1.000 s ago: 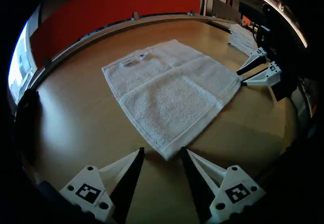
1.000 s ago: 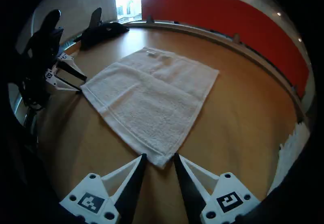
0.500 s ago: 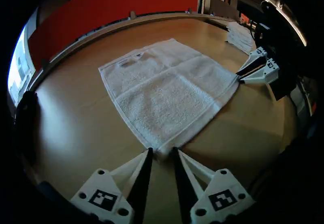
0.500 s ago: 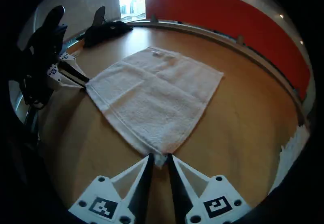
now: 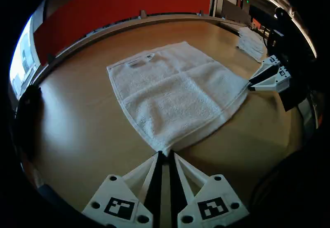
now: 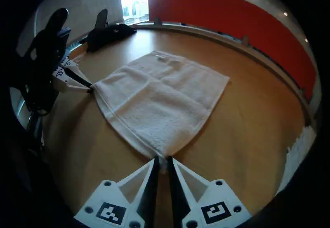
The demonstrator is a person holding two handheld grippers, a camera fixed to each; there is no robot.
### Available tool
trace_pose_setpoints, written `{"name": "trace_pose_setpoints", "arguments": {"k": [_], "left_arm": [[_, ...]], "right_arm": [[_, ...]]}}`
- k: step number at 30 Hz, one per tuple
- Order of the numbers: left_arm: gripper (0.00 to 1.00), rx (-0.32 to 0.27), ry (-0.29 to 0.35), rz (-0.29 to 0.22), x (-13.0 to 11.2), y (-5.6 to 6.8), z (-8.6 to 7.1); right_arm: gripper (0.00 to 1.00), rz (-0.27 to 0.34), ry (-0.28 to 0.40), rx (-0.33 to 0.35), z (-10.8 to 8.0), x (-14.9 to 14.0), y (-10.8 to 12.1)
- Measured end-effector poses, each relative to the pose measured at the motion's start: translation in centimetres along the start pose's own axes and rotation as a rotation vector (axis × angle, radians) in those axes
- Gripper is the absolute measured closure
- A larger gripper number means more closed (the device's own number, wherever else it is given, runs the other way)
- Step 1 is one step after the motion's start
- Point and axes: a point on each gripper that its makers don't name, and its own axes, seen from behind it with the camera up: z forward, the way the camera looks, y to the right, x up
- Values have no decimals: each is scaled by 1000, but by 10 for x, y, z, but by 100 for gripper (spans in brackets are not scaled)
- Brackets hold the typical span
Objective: Fold towel
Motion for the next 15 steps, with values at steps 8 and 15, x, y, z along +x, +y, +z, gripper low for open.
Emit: {"name": "trace_pose_setpoints", "arguments": {"k": [8, 15], "left_arm": [[89, 12, 31, -32, 18, -3, -20], [89, 22, 59, -61, 38, -4, -44]], "right_arm": [[84, -3, 61, -20, -18, 26, 2], [84, -2, 119, -40, -39, 54, 3]]}}
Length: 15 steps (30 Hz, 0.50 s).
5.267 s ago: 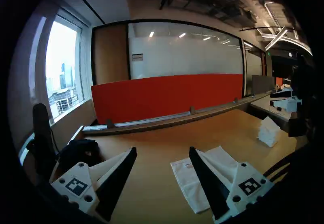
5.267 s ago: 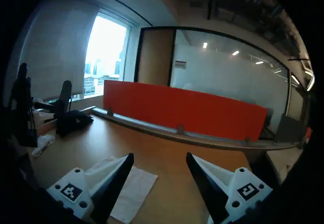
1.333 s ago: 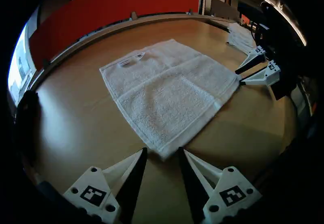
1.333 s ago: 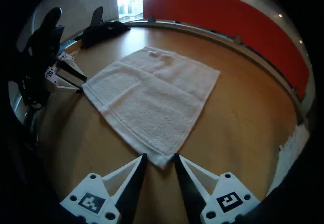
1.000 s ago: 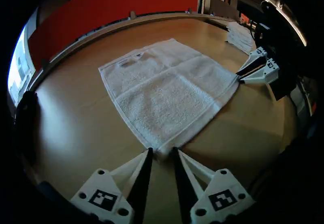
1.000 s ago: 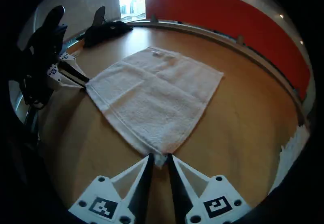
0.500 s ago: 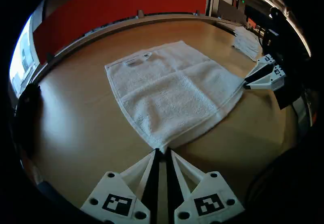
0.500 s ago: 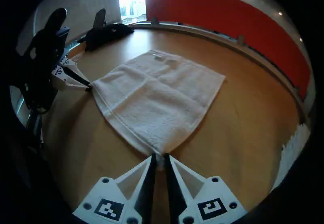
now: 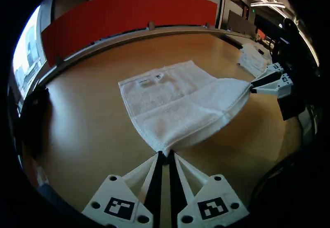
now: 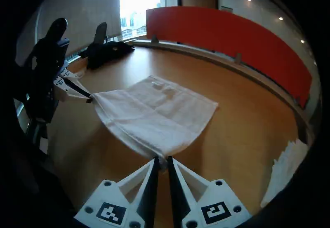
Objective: Fold towel
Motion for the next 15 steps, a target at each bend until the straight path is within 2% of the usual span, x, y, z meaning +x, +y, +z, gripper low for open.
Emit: {"name": "trace_pose_setpoints", "arguments": {"k": [15], "left_arm": [[89, 11, 31, -34, 37, 6, -44]], "right_arm": [[84, -3, 79, -23, -35, 47, 4]]}}
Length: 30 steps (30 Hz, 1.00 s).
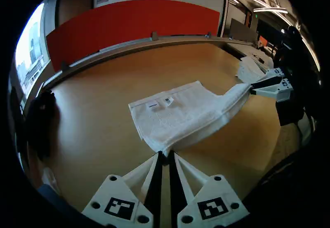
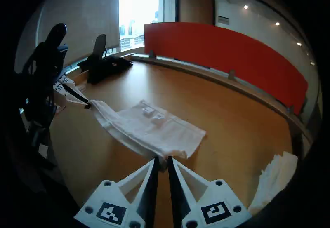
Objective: Fold towel
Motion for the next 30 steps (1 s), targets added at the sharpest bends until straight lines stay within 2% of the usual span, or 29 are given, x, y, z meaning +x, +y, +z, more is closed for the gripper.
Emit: {"name": "trace_pose_setpoints", "arguments": {"k": [15, 21, 30], "left_arm": [[89, -17, -13, -73, 2, 21, -26], [89, -17, -17, -90, -1, 23, -26], [89, -2, -16, -86, 7, 15, -16]], "right_arm": [[84, 4, 17, -4, -19, 12, 1], [84, 3, 10, -1, -19, 9, 1], [84, -11, -5, 3, -12, 8, 2]]}}
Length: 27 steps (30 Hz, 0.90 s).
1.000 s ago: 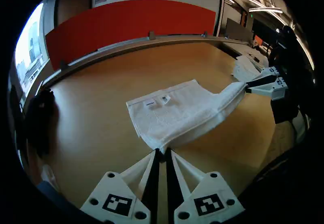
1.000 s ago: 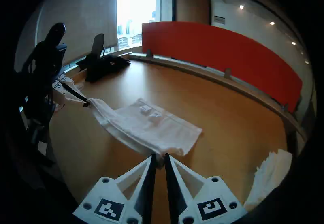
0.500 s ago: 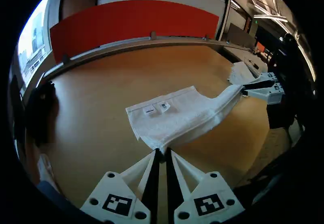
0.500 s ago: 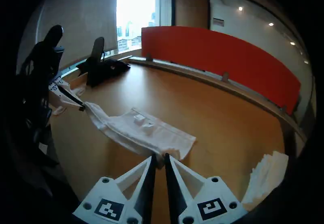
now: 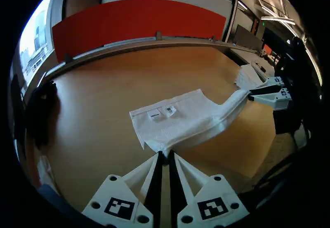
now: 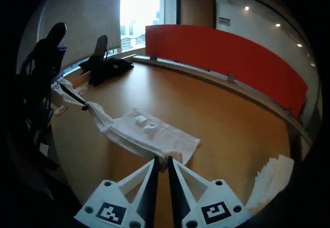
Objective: Fold towel
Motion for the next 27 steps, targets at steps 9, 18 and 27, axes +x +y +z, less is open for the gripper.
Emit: {"name": "trace_pose_setpoints", "arguments": {"k": [9, 18, 27], "left_arm": [[89, 36, 3, 5, 17, -20, 27], [89, 68, -6, -8, 28, -44, 58], [89, 74, -23, 20, 29, -51, 85]], "right_arm": [[84, -9, -22, -4, 24, -1, 15], [84, -7, -59, 1, 55, -7, 31], [84, -15, -104, -3, 72, -20, 41]]}}
